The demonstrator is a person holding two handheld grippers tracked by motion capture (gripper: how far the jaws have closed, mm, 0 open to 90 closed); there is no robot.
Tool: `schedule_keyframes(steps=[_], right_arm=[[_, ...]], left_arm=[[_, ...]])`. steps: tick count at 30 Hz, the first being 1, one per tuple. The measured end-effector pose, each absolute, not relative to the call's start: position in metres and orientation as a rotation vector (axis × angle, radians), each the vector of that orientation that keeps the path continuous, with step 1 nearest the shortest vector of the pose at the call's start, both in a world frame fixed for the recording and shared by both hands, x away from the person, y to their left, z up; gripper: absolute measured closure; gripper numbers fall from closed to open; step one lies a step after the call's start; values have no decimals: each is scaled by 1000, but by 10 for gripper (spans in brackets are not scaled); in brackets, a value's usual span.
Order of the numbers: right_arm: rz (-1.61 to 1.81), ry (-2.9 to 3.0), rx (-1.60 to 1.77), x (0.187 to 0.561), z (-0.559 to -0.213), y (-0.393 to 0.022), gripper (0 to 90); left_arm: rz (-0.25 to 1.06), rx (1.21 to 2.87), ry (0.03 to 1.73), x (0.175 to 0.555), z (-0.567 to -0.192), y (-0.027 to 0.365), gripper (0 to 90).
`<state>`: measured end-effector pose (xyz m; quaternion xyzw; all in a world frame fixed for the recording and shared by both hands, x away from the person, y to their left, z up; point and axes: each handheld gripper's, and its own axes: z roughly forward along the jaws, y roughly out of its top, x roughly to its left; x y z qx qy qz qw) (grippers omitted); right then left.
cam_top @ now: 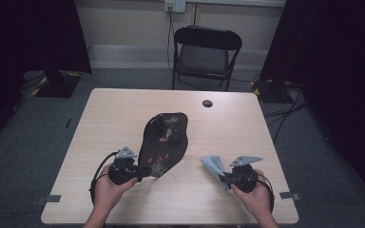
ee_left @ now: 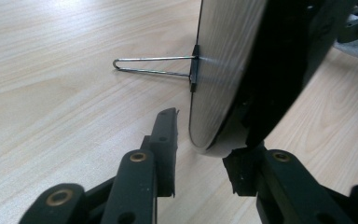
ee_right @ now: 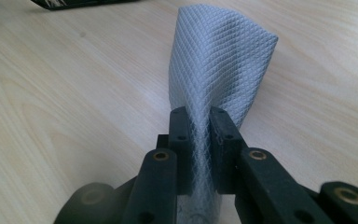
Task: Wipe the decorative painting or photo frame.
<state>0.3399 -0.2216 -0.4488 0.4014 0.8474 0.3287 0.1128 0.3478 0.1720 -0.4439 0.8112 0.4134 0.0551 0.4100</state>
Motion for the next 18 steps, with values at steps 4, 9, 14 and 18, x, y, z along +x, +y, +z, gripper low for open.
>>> schedule_keyframes(steps=[4, 9, 14, 18], right_arm=[[964, 2506, 1166, 342, -449, -219, 813], [917, 2544, 1178, 342, -461, -216, 800], [894, 2532, 1220, 345, -458, -220, 672], [844, 2509, 1245, 350, -450, -221, 646]], left_arm=[[136, 2046, 1043, 348, -443, 171, 700], [136, 2054, 1039, 347, -442, 170, 739], [137, 2066, 1033, 348, -440, 169, 768], [134, 2068, 1032, 348, -440, 169, 773]])
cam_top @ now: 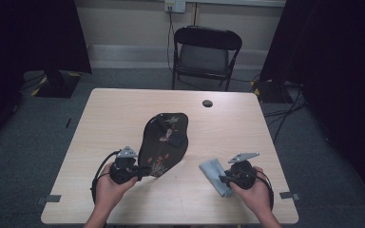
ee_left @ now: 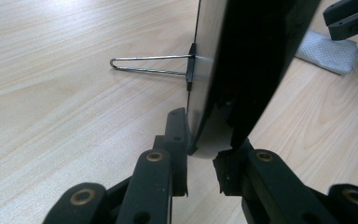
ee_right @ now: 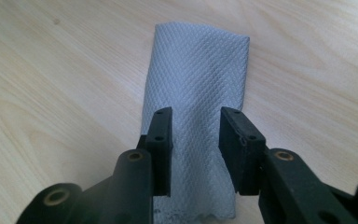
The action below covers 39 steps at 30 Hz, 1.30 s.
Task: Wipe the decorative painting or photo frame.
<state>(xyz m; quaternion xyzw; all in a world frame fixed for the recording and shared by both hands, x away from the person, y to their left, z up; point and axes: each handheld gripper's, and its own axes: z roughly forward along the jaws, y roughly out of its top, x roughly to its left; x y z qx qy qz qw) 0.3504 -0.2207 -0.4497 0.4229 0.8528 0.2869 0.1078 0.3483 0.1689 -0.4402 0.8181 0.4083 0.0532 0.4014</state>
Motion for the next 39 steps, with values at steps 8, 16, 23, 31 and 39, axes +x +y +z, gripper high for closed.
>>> schedule_keyframes(steps=[8, 16, 23, 31, 39], right_arm=[[785, 2527, 1310, 353, -468, -215, 543], [821, 2550, 1311, 354, -469, -213, 766], [845, 2563, 1367, 356, -468, -214, 827], [883, 2582, 1256, 359, -440, -206, 830], [981, 2559, 1132, 371, -379, -197, 829]], left_arm=[[139, 2062, 1032, 349, -440, 169, 773], [147, 2052, 1035, 349, -440, 168, 771], [172, 2069, 1024, 352, -439, 163, 784], [167, 2076, 1022, 356, -439, 162, 785], [164, 2081, 1017, 357, -439, 163, 785]])
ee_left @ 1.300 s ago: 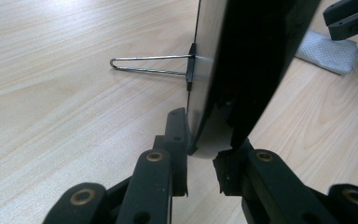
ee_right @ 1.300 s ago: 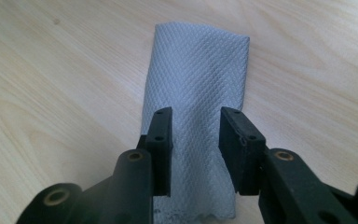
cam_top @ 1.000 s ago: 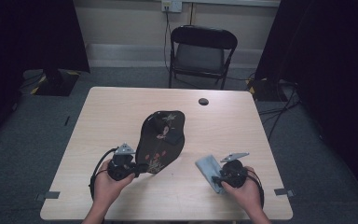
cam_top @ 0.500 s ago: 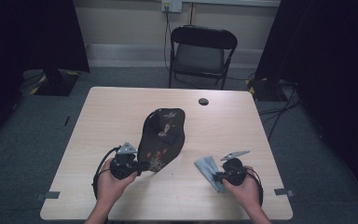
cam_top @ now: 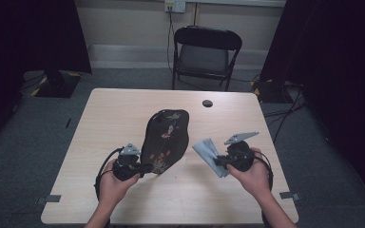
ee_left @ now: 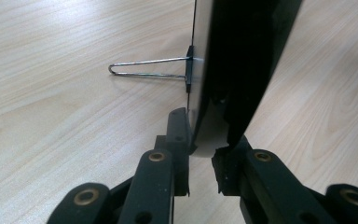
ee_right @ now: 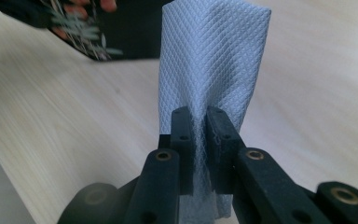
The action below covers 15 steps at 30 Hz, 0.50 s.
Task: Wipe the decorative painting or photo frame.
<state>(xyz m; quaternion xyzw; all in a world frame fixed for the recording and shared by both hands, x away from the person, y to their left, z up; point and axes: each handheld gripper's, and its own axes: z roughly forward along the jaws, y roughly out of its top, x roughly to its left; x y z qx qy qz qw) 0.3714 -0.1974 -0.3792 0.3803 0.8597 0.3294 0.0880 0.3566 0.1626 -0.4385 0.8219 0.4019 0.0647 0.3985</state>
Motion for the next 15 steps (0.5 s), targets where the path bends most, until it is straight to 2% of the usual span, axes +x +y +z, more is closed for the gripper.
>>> schedule_keyframes(steps=[8, 15], right_arm=[[1053, 2534, 1024, 388, -330, -181, 829], [1121, 2504, 980, 412, -310, -153, 827]], left_arm=[[162, 2089, 1015, 357, -439, 163, 785], [155, 2090, 1011, 358, -438, 163, 786]])
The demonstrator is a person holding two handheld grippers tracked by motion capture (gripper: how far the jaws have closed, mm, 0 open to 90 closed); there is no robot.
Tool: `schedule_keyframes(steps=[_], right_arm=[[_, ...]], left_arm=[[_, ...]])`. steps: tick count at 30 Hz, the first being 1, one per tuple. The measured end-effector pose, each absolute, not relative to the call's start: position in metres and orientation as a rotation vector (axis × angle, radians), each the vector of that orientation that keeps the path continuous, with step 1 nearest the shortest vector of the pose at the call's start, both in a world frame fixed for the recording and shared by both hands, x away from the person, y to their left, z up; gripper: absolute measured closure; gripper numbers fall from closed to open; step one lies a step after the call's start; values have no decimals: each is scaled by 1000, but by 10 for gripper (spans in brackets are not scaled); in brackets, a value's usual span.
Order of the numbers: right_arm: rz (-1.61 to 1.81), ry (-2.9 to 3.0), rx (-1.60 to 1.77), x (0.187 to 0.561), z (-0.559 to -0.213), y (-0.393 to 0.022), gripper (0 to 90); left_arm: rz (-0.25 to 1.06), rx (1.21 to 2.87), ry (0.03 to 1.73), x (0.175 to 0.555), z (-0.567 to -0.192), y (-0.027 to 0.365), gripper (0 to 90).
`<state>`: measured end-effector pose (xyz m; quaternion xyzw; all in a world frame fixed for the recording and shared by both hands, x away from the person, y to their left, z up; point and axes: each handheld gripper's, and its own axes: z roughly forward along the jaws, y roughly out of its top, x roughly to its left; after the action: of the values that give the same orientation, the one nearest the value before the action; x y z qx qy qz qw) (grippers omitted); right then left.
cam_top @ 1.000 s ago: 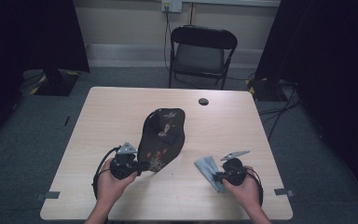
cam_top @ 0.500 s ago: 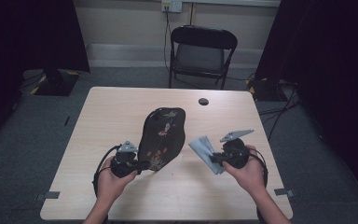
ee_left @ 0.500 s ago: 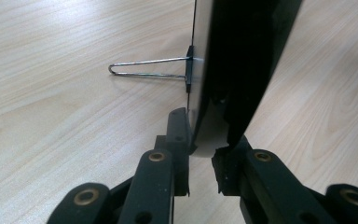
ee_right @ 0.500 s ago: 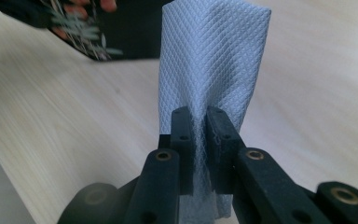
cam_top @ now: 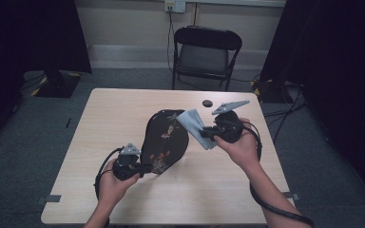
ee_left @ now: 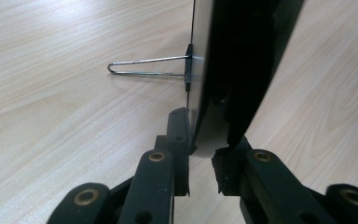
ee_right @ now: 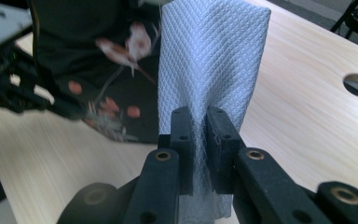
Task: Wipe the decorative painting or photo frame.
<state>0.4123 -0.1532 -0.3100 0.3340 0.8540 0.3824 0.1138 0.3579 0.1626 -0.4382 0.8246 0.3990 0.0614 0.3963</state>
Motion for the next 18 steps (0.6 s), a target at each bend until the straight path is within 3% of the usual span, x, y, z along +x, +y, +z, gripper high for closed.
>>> schedule_keyframes(steps=[18], right_arm=[[987, 2609, 988, 422, -373, -123, 828]], left_arm=[[146, 2125, 979, 360, -436, 162, 786]])
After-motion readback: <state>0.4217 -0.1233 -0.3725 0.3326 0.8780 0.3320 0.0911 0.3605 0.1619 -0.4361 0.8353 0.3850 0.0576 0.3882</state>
